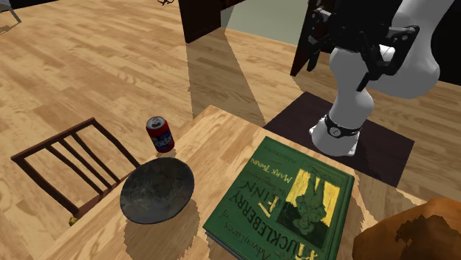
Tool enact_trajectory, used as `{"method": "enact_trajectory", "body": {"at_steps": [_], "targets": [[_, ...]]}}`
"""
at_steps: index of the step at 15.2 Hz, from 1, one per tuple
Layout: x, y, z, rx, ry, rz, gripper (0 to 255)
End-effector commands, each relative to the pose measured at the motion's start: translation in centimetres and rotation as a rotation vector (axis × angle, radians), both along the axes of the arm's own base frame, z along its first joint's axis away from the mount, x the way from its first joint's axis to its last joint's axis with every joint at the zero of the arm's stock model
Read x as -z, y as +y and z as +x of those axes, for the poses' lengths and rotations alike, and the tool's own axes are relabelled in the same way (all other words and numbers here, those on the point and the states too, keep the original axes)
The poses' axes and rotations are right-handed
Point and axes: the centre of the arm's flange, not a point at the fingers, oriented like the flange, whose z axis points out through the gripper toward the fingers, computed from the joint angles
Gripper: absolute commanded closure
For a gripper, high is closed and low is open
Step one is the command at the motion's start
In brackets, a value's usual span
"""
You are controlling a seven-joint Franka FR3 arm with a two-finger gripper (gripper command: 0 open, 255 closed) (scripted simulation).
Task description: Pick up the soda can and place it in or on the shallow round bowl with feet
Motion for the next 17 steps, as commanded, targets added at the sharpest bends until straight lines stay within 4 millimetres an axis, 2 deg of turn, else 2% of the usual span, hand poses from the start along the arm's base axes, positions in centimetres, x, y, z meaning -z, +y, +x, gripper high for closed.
{"method": "enact_trajectory", "body": {"at_steps": [1,17], "targets": [[0.0,0.0,0.0,0.0,0.0,0.0,0],[9.0,-15.7,10.0,0.044,-0.051,-0.002,0]]}}
